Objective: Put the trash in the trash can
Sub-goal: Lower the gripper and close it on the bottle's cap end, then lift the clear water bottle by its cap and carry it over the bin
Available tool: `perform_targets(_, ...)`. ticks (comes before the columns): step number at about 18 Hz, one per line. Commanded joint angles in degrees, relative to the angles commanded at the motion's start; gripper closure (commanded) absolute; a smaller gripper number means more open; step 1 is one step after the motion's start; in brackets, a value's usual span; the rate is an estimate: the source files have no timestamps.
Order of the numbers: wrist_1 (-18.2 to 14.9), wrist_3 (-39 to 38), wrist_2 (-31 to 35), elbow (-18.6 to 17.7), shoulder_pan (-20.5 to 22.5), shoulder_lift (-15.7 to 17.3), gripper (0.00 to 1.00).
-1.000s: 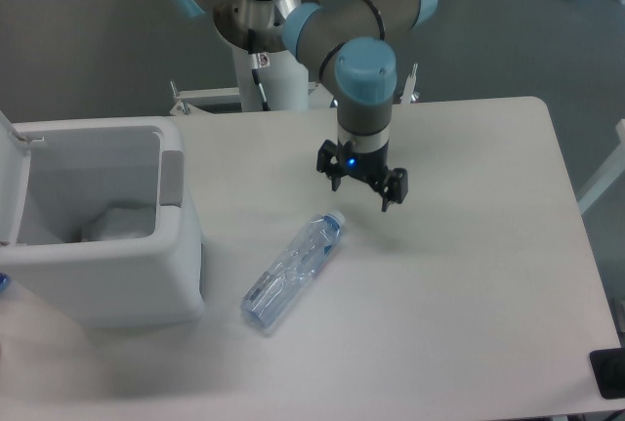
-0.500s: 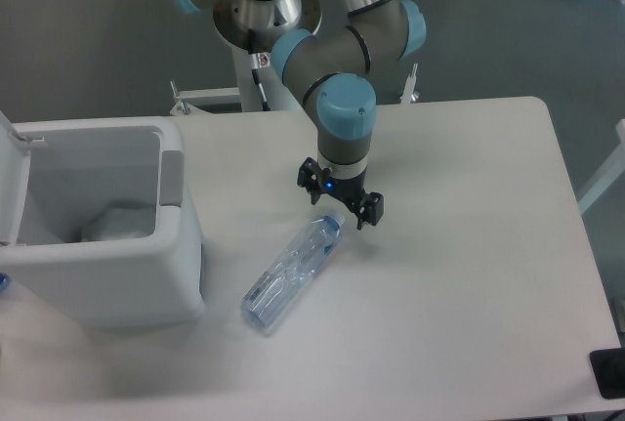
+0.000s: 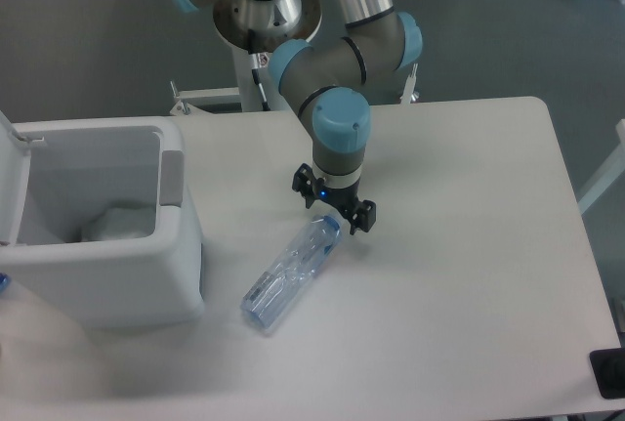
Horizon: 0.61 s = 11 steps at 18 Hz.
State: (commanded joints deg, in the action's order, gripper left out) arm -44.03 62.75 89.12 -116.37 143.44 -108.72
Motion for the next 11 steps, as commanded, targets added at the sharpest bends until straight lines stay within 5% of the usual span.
perform_targets(8,-0.3,-0.1,0.4,-0.1,0.0,0.3,0.68)
perform_targets(11,-0.3,-0.1,0.4,-0.3,0.0,0.4,0.81)
